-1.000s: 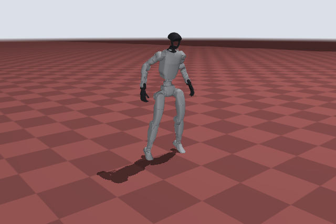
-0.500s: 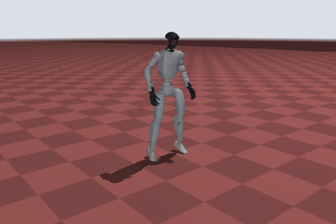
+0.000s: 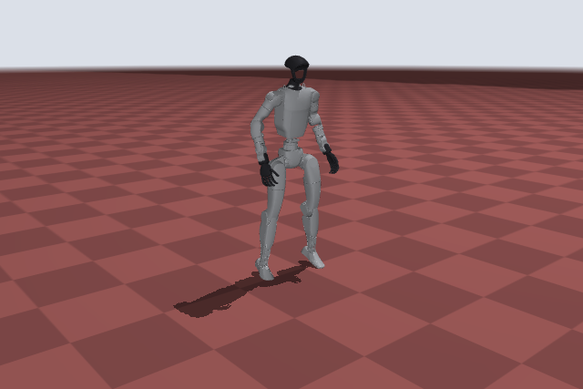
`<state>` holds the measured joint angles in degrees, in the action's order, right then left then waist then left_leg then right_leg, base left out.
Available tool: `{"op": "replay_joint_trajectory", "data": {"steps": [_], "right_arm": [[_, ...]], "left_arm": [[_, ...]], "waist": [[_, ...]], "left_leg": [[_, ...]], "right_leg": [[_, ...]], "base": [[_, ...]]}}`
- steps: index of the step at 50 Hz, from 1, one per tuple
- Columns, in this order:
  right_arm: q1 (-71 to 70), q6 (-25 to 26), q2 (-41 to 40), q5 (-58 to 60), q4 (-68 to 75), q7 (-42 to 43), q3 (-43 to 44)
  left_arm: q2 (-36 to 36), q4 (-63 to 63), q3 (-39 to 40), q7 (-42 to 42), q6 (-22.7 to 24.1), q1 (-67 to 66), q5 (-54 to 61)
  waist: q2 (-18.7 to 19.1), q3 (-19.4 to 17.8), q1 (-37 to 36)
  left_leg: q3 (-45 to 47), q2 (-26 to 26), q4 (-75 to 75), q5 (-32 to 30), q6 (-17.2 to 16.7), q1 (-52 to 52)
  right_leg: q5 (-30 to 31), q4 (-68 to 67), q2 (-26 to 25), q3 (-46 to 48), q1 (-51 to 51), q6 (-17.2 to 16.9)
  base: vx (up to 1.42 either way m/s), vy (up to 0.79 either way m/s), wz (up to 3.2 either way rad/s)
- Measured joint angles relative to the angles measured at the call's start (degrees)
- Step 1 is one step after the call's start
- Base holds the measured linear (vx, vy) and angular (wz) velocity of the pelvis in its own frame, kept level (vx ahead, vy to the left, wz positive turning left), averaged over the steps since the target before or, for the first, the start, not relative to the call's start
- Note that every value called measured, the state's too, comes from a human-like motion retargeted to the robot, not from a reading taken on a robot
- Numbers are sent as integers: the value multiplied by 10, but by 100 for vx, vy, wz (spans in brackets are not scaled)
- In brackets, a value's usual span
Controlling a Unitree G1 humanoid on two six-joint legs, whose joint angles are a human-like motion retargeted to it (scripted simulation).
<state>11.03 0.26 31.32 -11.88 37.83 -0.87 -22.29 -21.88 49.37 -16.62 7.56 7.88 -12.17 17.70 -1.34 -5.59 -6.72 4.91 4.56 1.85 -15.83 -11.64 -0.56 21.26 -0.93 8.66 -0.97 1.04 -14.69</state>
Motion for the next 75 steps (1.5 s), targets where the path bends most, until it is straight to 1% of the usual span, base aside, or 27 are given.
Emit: {"op": "replay_joint_trajectory", "data": {"steps": [2,8,13,15,17,18,20,22,23,25,28,30,38,43,44,46,48,50,52,56,57,58,60,63,71,73,75], "right_arm": [[16,3,-5,1,-3,-22,10],[-1,14,-10,-1,41,-3,3],[-15,20,-22,10,70,-1,0],[-23,19,-24,8,59,5,14],[-53,16,-22,-8,59,36,24],[-70,12,-21,-20,67,60,23],[-88,5,-18,-37,81,97,19],[-83,0,-21,-47,70,121,18],[-63,-4,-22,-45,48,130,23],[-4,-9,-20,-37,-15,120,43],[72,-12,-32,-32,-61,51,75],[100,-7,-47,-32,-47,17,78],[62,22,-56,12,84,17,56],[49,18,-52,-13,79,14,77],[43,19,-51,-26,77,14,79],[18,18,-44,-54,87,24,67],[-21,13,-32,-70,115,44,28],[-43,7,-16,-62,112,56,-12],[-27,0,0,-45,53,57,-14],[68,-3,15,6,-63,-2,39],[83,-1,11,19,-70,-17,48],[94,0,6,29,-70,-27,53],[104,3,-4,28,-66,-35,56],[88,9,-14,13,-41,-24,60],[24,16,-36,13,51,1,48],[7,16,-31,12,49,5,41],[-29,15,-25,-2,58,32,32]], "left_arm": [[9,7,4,-9,-3,-6,-3],[19,32,-17,22,-26,44,-47],[8,-17,-13,26,-26,46,-42],[-5,-59,2,28,-26,47,-30],[-22,-86,22,43,-28,63,-6],[-30,-87,30,53,-30,72,6],[-39,-72,37,77,-36,76,33],[-39,-47,35,100,-34,71,64],[-39,-41,34,105,-28,54,70],[-37,-42,41,88,-18,8,52],[-26,-45,63,25,-14,-56,-14],[-20,-40,61,0,-14,-80,-40],[-12,-10,29,-2,-31,-43,-45],[-14,-15,13,9,-34,1,-61],[-17,-19,12,15,-36,17,-59],[-26,-18,14,34,-40,56,-45],[-33,1,15,58,-43,95,-22],[-38,16,11,83,-45,113,10],[-37,9,9,97,-34,102,27],[-31,-49,30,29,-17,0,-72],[-27,-60,36,5,-15,-24,-91],[-21,-68,41,-12,-14,-45,-95],[-10,-76,40,-25,-16,-73,-85],[-5,-62,22,-17,-26,-72,-74],[-6,11,-24,7,-35,5,-111],[-10,7,-18,20,-37,26,-119],[-21,-1,1,44,-39,56,-95]], "waist": [[9,0,1],[15,-55,3],[16,-75,-2],[21,-92,-2],[24,-124,1],[26,-137,3],[26,-149,6],[10,-120,7],[2,-97,7],[-10,-46,6],[-16,-1,6],[-14,7,3],[10,-47,-7],[12,-74,5],[13,-86,6],[15,-112,6],[16,-126,4],[10,-120,2],[-5,-81,1],[-15,5,-10],[-14,16,-12],[-10,20,-11],[-3,17,-4],[2,-9,14],[2,-62,5],[11,-81,4],[16,-111,5]], "left_leg": [[17,20,-17,-1,-24,4],[29,3,43,22,16,19],[-22,-14,129,74,32,27],[-21,-9,176,182,44,36],[-12,1,275,382,84,24],[-10,7,342,464,122,3],[-5,18,463,539,199,-46],[14,18,462,499,192,-81],[24,14,410,452,168,-72],[31,4,263,303,109,-34],[14,-7,53,33,39,26],[2,-8,-6,-22,7,45],[42,-13,30,21,15,45],[21,-22,69,62,37,42],[16,-22,101,122,50,42],[14,-18,207,300,88,28],[16,-3,360,454,156,-24],[25,9,452,491,214,-72],[36,5,394,418,185,-78],[27,-7,107,85,63,3],[25,-6,50,12,34,22],[26,0,12,-27,8,38],[33,7,-17,-43,-14,54],[33,4,6,-37,-2,56],[-5,-16,89,58,14,32],[-21,-18,117,144,27,35],[-15,-15,221,324,76,19]], "right_leg": [[4,9,-21,23,-1,-3],[-29,-42,1,29,-33,50],[-43,-66,5,0,-57,60],[-183,-108,2,1,-65,79],[-399,-214,3,8,-48,112],[-490,-286,2,9,-24,151],[-589,-430,-1,7,37,236],[-553,-455,9,7,89,223],[-502,-411,12,7,87,192],[-335,-257,8,1,51,118],[-33,-44,2,-12,-8,40],[29,0,-1,-12,-20,7],[-74,-45,-17,-13,-22,42],[-57,-55,-4,-32,-35,52],[-117,-78,-1,-37,-41,62],[-309,-165,2,-34,-40,97],[-489,-307,-5,-25,4,175],[-550,-407,-9,-23,56,238],[-468,-363,-3,-19,71,196],[-74,-62,-7,-32,-4,60],[0,-18,-7,-24,-16,34],[31,-1,-7,-3,-24,17],[37,6,-5,37,-36,9],[22,-5,-10,10,-50,23],[-37,-29,0,-27,-56,32],[-130,-61,0,-24,-64,59],[-333,-165,3,-15,-53,109]], "base": [[-19,-12,-2],[-24,3,12],[-19,-1,-6],[-22,-1,-19],[-28,0,-15],[-28,0,-14],[-19,-1,-20],[3,-2,-27],[18,-4,-28],[24,-5,-27],[19,-6,-24],[9,-5,-23],[-2,0,-16],[0,0,0],[0,0,0],[-8,0,11],[-10,-1,3],[3,-1,-4],[18,-2,-13],[25,-3,-31],[20,-3,-25],[16,-2,-13],[9,-1,11],[1,1,36],[0,1,4],[-2,6,11],[-7,6,19]]}}
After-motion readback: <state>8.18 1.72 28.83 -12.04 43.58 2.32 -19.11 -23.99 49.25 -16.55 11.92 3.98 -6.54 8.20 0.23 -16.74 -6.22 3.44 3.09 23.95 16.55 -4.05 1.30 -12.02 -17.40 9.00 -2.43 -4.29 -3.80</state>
